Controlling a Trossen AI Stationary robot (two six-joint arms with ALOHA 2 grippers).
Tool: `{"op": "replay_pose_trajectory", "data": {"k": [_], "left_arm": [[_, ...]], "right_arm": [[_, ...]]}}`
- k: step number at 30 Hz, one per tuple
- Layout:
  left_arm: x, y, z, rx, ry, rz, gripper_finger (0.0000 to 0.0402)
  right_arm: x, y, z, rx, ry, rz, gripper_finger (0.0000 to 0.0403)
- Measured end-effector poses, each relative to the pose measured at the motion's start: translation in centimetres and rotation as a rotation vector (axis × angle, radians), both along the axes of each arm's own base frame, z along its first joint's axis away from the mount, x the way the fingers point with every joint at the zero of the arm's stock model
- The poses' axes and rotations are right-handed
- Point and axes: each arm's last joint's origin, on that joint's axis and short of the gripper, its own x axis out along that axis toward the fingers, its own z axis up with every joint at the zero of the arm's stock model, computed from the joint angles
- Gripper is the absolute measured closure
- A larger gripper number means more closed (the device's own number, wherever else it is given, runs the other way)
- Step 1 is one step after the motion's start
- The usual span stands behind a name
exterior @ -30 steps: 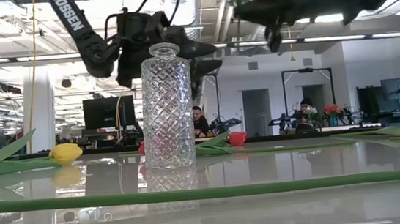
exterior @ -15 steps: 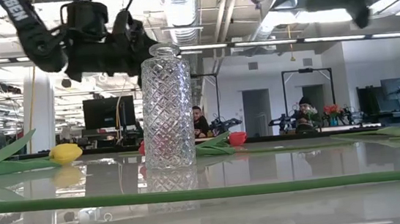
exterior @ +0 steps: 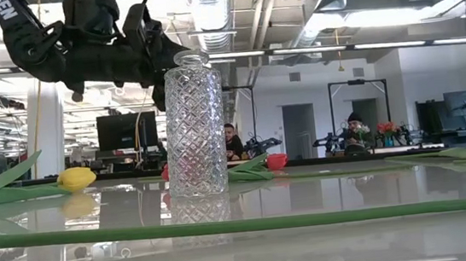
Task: Sort flowers into vase by color
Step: Put the blue flowers into the blue vase
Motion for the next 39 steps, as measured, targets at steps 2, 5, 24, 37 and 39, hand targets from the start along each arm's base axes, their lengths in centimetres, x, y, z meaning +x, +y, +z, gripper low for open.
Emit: {"op": "replay_pose_trajectory", "data": {"k": [2, 5, 24, 37, 39], "left_arm": [[0.1, -0.2, 0.0, -0.017, 0.002, 0.013, 0.0256], [0.1, -0.3, 0.0, -0.043, 0.002, 0.024, 0.0256], [0.1, -0.1, 0.1, -0.109, -0.017, 0.137, 0.0256], [0.2, -0.4, 0.1, -0.112, -0.017, 0.124, 0.0256], [0.2, -0.5, 0.1, -0.112, -0.016, 0.12, 0.0256]], "right_arm": [[-0.7, 0.8, -0.2, -0.024, -0.011, 0.042, 0.0373], [-1.5, 2.1, -0.6, -0.03, -0.015, 0.109, 0.0373], [-1.3, 9.2, -2.8, -0.118, -0.07, 0.169, 0.0369], [-0.4, 11.5, -4.5, -0.18, -0.091, 0.119, 0.037], [-0.4, 11.5, -4.6, -0.169, -0.093, 0.113, 0.037]]}}
